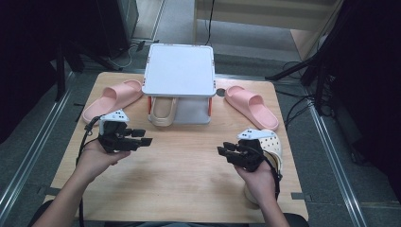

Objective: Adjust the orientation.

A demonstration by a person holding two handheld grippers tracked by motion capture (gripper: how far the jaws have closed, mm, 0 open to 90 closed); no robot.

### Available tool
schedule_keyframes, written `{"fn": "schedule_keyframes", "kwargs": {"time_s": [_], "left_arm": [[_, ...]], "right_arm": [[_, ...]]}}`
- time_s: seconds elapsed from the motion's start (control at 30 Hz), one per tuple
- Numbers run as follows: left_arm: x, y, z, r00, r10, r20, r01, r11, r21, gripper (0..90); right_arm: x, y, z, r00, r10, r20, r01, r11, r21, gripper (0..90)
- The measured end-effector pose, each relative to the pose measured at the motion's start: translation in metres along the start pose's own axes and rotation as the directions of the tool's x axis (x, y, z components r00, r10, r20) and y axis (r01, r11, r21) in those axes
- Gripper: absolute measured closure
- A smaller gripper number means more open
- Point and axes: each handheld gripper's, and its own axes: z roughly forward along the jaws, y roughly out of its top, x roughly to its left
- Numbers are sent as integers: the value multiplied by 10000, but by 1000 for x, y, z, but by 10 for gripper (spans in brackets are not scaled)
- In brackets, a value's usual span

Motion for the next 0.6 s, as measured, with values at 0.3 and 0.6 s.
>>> {"fn": "schedule_keyframes", "kwargs": {"time_s": [0.3,0.6], "left_arm": [[1,4,7,9992,376,127,-376,9993,30,493],[1,11,17,9978,536,380,-543,9984,170,495]], "right_arm": [[-18,-21,-30,9933,617,980,-598,9980,-217,661],[-30,-43,-55,9762,1284,1750,-1243,9917,-338,643]]}}
